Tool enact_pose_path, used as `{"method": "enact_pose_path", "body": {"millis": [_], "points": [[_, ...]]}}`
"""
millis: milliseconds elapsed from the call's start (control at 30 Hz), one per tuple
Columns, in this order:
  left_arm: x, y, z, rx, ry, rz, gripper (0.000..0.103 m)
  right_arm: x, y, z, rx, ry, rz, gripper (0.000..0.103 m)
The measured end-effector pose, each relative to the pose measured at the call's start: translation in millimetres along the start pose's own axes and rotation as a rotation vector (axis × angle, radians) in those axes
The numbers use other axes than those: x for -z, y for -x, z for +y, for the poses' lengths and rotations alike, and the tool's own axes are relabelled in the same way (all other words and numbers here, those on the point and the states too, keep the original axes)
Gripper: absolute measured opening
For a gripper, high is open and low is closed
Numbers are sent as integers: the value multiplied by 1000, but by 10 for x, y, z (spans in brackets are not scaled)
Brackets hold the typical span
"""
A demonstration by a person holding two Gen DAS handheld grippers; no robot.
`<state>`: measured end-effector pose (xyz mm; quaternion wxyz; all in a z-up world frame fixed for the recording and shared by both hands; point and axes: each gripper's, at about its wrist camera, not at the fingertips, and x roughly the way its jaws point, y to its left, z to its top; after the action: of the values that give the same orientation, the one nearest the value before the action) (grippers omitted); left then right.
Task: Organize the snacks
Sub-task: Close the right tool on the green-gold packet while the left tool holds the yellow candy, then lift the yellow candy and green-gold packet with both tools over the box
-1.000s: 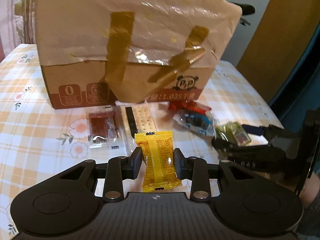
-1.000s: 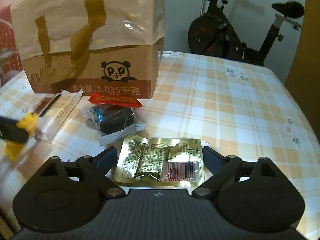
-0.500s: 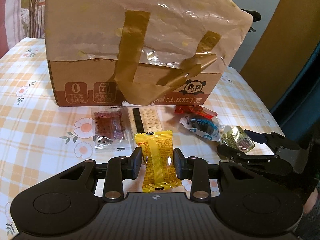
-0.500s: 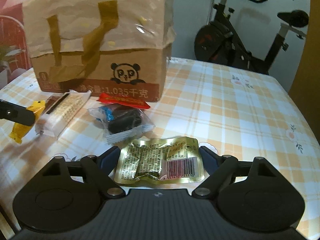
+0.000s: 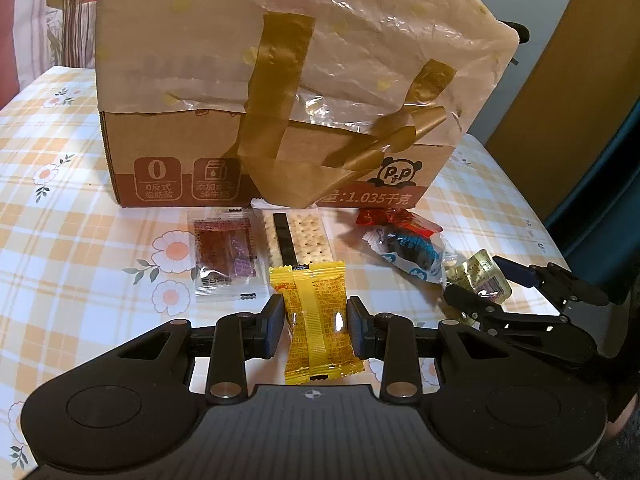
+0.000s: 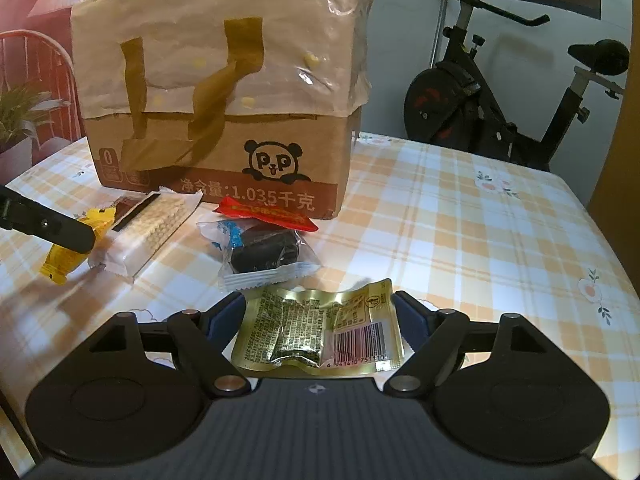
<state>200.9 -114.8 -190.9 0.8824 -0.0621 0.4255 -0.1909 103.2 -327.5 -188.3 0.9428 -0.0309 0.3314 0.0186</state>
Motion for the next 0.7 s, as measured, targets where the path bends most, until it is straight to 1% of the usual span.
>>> {"method": "enact_pose_path", "body": {"millis": [167,500,533,633,700], "points": [[-5,4,11,-1,2,0,35,13,65,41,8,19,-42,68],[-6,7,14,0,2,-1,35,27,119,59,-1,43,-72,57],[-6,7,13,0,2,-1,35,29,121,77,-2,53,-73,56],[-5,7,14,1,2,-1,35,40,112,130,-29,88,-62,45],[-4,9,15,1,2,-1,35,52,88,207,-36,140,-46,43]]}}
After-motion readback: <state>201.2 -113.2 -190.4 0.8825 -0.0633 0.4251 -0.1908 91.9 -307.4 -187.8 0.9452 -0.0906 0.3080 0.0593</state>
